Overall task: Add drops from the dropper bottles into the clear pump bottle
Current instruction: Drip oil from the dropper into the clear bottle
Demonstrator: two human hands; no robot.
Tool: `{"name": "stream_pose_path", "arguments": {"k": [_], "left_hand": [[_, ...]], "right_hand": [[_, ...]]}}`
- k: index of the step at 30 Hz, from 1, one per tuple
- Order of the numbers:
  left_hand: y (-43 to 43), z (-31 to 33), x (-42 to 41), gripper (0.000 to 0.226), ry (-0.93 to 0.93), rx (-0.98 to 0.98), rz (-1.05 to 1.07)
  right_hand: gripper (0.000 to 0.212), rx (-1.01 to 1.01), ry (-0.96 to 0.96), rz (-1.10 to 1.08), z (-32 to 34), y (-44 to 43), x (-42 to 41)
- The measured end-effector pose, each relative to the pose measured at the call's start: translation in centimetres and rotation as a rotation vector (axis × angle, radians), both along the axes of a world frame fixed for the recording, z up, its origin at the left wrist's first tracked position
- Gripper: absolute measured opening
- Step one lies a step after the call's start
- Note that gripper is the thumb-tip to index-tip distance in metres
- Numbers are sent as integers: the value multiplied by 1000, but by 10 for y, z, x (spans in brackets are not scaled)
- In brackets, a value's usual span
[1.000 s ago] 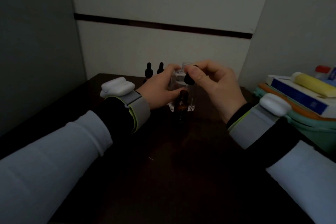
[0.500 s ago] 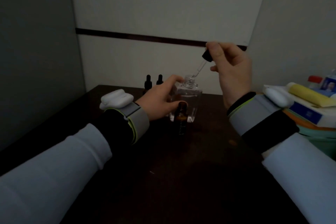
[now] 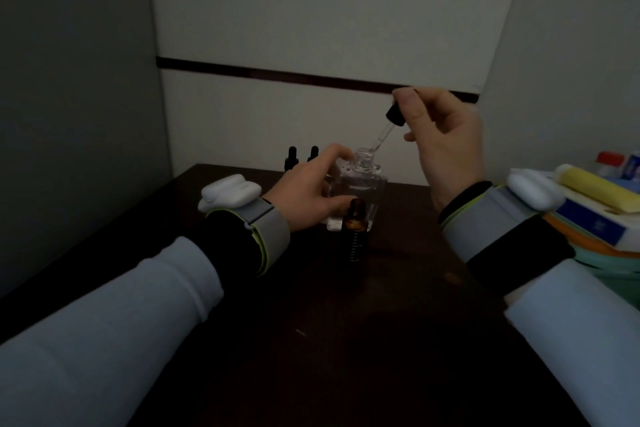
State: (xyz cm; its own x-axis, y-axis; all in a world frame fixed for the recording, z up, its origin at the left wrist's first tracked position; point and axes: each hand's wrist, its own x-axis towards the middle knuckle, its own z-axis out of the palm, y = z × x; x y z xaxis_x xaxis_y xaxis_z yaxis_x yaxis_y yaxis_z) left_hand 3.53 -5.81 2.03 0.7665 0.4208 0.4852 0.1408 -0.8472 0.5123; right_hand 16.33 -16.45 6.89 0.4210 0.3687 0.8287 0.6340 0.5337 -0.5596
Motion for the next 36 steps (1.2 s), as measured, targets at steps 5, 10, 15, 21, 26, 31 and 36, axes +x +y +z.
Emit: {"name": "stream_pose_path", "arguments": {"k": [5, 10, 15, 21, 26, 31, 36], "left_hand": [[-1, 0, 1, 51, -1, 14, -13], [-2, 2, 0, 50, 15, -3, -13], [-1, 1, 0, 51, 11, -4, -3], [-1, 2, 0, 50, 24, -11, 4], [-3, 4, -1, 52, 26, -13, -14], [-3, 5, -1, 52, 27, -22, -13], [-1, 5, -1, 50, 29, -29, -3]], "right_hand": [[11, -114, -42, -19, -12, 2, -1], [12, -223, -78, -14, -17, 5, -7], [9, -252, -76, -11, -19, 6, -8], [9, -252, -50, 25, -18, 3, -8], [9, -269, -38, 38, -19, 2, -9], [9, -262, -35, 16, -20, 4, -9], [8, -4, 20, -42, -2, -1, -11]]}}
